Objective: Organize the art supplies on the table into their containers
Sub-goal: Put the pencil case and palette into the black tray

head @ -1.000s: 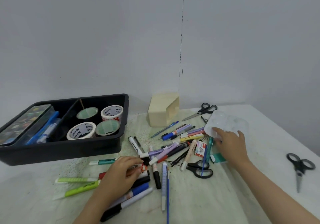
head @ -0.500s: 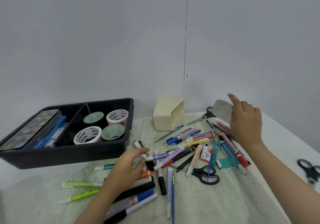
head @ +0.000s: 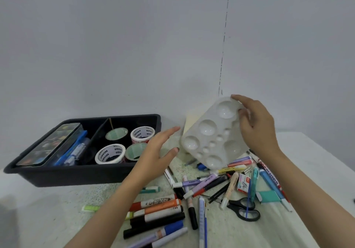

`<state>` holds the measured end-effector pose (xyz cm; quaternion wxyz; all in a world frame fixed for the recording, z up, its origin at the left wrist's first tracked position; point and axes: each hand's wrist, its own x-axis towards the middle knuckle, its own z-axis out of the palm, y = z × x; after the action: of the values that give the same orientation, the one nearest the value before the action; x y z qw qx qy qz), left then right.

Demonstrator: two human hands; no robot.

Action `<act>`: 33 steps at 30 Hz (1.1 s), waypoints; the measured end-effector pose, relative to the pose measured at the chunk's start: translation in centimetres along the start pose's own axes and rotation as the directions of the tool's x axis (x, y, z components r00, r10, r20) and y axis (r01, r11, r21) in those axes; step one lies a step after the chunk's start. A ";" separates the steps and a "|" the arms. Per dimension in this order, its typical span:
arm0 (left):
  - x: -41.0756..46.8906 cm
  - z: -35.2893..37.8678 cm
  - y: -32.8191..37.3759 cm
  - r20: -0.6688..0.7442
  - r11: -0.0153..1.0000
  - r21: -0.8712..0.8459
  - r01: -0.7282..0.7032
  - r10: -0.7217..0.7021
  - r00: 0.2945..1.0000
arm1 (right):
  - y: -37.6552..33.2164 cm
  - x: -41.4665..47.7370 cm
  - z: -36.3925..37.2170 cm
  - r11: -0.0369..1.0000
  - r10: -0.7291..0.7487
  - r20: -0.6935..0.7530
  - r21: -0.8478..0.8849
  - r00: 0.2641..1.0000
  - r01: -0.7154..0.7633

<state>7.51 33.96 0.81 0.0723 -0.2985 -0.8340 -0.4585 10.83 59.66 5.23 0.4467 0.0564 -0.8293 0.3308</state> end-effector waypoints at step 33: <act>-3.1 -26.2 -13.0 -0.542 0.853 0.140 0.502 -0.359 0.760 | -9.4 -4.8 23.1 0.848 0.488 0.541 -0.479 0.685 -0.227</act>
<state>-1.37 6.23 5.11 0.2169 0.0447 -0.8882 -0.4024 1.07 37.50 -2.63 0.0612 -0.0858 -0.9723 0.2087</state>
